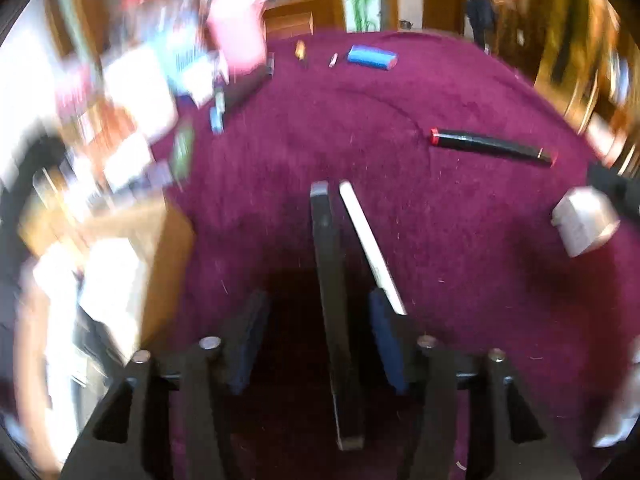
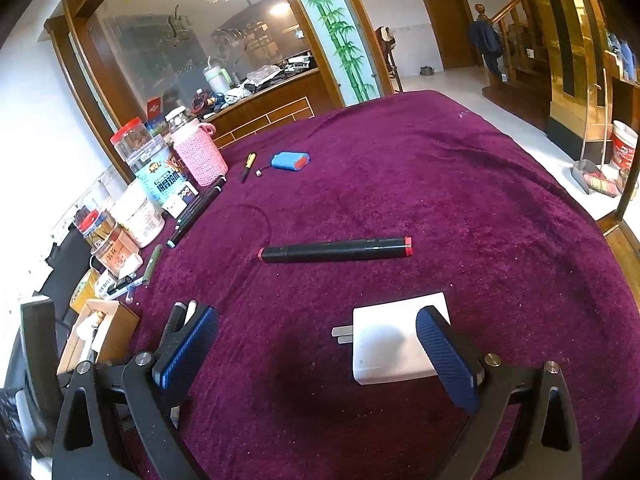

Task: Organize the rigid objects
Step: 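Grasp the white pen with blue tip with the right tool, then release the black marker into the box while the right tool releases the white pen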

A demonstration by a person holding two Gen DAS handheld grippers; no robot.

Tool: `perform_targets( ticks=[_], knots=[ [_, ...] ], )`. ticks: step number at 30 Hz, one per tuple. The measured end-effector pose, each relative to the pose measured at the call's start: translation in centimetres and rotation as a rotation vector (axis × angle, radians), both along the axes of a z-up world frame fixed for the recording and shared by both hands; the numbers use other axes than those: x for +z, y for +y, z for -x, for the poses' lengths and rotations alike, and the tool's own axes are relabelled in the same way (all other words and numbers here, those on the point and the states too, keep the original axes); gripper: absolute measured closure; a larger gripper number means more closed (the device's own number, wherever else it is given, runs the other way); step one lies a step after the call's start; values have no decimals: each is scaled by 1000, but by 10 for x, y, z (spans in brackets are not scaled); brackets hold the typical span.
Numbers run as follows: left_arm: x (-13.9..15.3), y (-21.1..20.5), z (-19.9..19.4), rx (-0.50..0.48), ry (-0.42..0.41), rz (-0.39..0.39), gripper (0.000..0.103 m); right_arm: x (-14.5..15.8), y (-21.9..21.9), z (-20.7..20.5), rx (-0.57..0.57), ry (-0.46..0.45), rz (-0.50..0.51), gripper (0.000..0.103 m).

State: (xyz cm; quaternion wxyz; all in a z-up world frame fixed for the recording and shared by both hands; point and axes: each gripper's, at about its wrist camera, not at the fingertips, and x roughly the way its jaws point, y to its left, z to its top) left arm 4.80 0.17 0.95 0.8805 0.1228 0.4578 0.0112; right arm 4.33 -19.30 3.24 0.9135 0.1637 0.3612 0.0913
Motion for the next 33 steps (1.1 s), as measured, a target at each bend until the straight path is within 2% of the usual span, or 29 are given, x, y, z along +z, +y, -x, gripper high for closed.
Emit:
perform_targets(
  ticks=[2,3,5,7,10,12,16,17,21,24,27,30,31,33],
  knots=[
    [-5,-19,6,-49,-65,-129,49,0,0,0,0,0,5,2],
    [-5,-20,6,-61,-62,-112,64,-1,1,-1,0,-1,5,2],
    [-3,-10,8,-74,-11,31,88,-1,1,0,2,-6,3,2],
    [3,2,15,-67,11,141,89,-1,2,0,7,-11,7,2],
    [23,24,38,-80,-16,312,89,-4,6,0,16,-9,22,2],
    [38,42,60,-83,-39,426,89,-2,6,4,11,-40,28,2],
    [59,86,105,-86,-70,581,89,3,13,11,-23,-83,101,2],
    [63,99,118,-82,-77,616,89,4,19,11,-22,-59,108,2],
    [74,134,157,-77,-130,667,89,11,46,19,57,-17,96,2],
    [71,156,169,-58,-143,694,89,9,80,17,136,29,111,3],
    [67,174,176,-34,-162,719,89,4,124,9,200,59,203,16],
    [65,197,183,1,-183,728,88,-9,161,-5,204,133,321,33],
    [64,207,184,13,-185,734,89,-15,169,-11,193,164,354,50],
    [62,227,191,51,-195,735,88,-26,177,-19,178,208,376,71]
  ],
)
